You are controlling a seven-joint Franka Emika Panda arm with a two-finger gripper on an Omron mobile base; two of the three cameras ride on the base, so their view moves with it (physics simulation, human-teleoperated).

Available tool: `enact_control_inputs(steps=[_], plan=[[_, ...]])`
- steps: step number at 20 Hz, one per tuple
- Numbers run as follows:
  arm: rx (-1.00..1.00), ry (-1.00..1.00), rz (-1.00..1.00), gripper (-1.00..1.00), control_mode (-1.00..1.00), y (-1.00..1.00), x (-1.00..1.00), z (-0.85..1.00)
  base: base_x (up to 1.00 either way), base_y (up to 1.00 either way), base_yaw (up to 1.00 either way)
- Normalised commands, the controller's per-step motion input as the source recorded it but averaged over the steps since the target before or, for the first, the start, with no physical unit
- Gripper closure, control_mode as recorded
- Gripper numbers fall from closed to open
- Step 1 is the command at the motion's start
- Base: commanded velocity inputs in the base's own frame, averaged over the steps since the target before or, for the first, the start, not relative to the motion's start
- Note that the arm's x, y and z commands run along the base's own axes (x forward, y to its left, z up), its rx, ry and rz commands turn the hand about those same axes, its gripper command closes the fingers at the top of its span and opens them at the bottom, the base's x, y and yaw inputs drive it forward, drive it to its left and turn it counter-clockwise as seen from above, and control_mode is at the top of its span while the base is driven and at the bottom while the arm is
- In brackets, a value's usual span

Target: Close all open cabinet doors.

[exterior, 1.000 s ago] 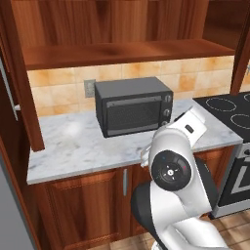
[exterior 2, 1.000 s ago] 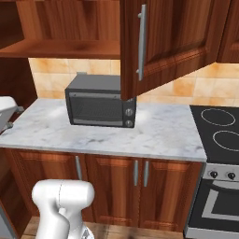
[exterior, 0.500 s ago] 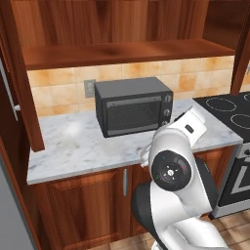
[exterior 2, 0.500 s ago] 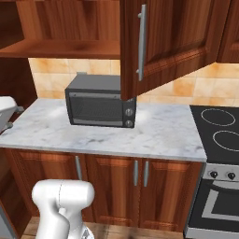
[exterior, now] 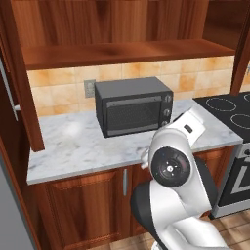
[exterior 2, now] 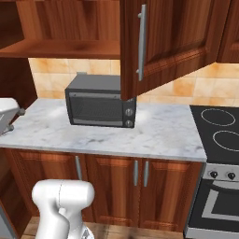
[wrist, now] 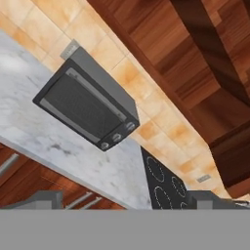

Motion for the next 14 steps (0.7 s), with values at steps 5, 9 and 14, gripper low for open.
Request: enact_control_inputs(steps=[5,9,14], plan=[[0.00,0.09,0.00,-1.00,-1.00,0.00,0.00,-0.11,0.00,0.00,0.00],[0.00,0.06,0.00,-1.00,-1.00,0.00,0.00,-0.11,0.00,0.00,0.00],[0.00,0.01,0.00,-1.00,-1.00,0.06,-0.26,-0.13,0.00,0.00,0.00]])
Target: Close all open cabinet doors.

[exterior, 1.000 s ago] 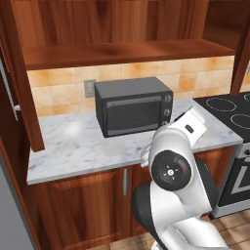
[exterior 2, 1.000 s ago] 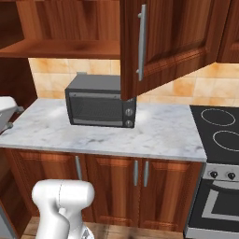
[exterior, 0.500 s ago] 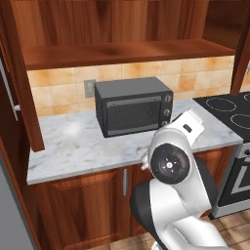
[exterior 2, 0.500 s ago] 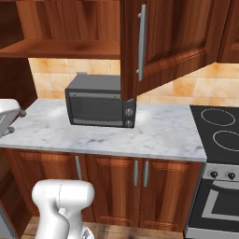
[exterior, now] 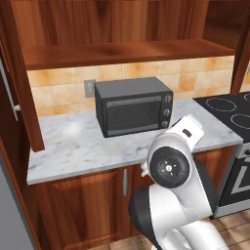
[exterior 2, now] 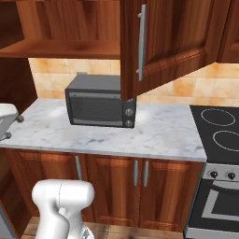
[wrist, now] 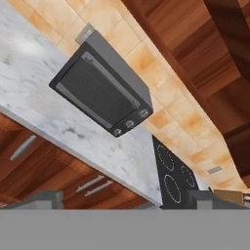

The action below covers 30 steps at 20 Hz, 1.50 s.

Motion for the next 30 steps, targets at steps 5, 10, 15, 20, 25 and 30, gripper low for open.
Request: enact_control_inputs(steps=[5,10,15,20,25,30], plan=[[0.00,0.00,0.00,-1.00,-1.00,0.09,-0.44,-0.19,0.00,0.00,0.00],[0.00,-0.04,0.00,-1.00,-1.00,0.15,-0.61,-0.04,0.00,0.00,0.00],[-0.01,-0.08,0.01,-1.00,-1.00,0.25,-0.29,0.00,0.00,0.00,0.00],[-0.02,-0.05,0.07,-1.00,-1.00,0.26,0.01,0.00,0.00,0.00,0.00],[-0.01,-0.01,0.07,-1.00,-1.00,0.20,0.02,0.00,0.00,0.00,0.00],[-0.01,0.00,0.03,-1.00,-1.00,0.08,0.00,0.00,0.00,0.00,0.00]])
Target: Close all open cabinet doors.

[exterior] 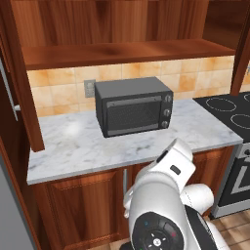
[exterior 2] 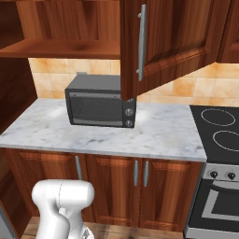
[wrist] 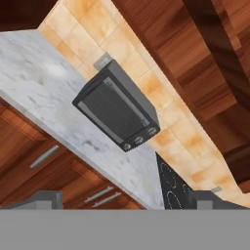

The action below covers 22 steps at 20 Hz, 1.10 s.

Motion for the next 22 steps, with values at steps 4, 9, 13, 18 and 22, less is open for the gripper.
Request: enact_control_inputs(steps=[4,9,13,18,22], plan=[[0.00,0.00,0.02,-1.00,-1.00,0.01,0.00,-0.03,0.00,0.00,0.00],[0.00,0.01,0.00,-1.00,-1.00,0.00,0.00,-0.04,0.00,0.00,0.00],[-0.01,-0.01,0.01,-1.00,-1.00,0.07,0.00,-0.03,0.00,0.00,0.00],[-0.13,-0.20,0.08,-1.00,-1.00,0.48,-0.04,0.12,0.00,0.00,0.00],[-0.18,-0.30,0.15,-1.00,-1.00,0.39,-0.18,0.31,0.00,0.00,0.00]])
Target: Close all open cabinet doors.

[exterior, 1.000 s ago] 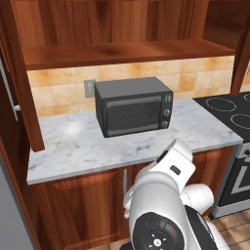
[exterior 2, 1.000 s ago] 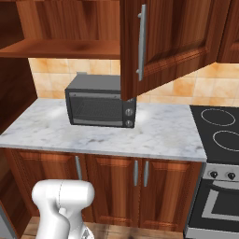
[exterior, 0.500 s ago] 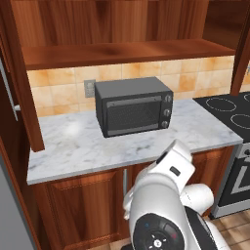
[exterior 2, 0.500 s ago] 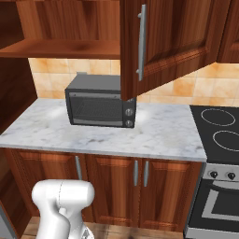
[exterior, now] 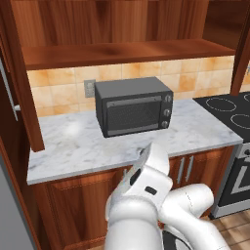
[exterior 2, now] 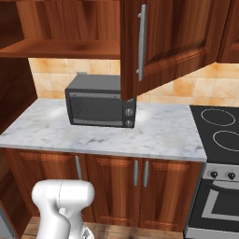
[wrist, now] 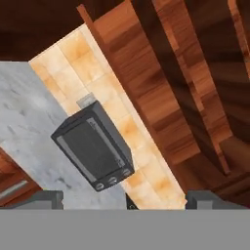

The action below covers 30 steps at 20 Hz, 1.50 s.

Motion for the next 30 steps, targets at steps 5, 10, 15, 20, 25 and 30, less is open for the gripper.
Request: enact_control_inputs(steps=[5,10,15,20,25,30], plan=[[-0.17,-0.26,0.17,-1.00,-1.00,0.39,-0.13,0.43,0.00,0.00,0.00],[-0.10,-0.16,0.22,-1.00,-1.00,0.38,-0.02,0.37,0.00,0.00,0.00],[-0.06,-0.10,0.27,-1.00,-1.00,0.40,0.07,0.26,0.00,0.00,0.00],[-0.11,-0.14,0.29,-1.00,-1.00,0.41,-0.10,0.18,0.00,0.00,0.00],[-0.09,-0.15,0.33,-1.00,-1.00,0.15,-0.21,0.12,0.00,0.00,0.00],[-0.05,-0.16,0.31,-1.00,-1.00,0.10,-0.18,0.13,0.00,0.00,0.00]])
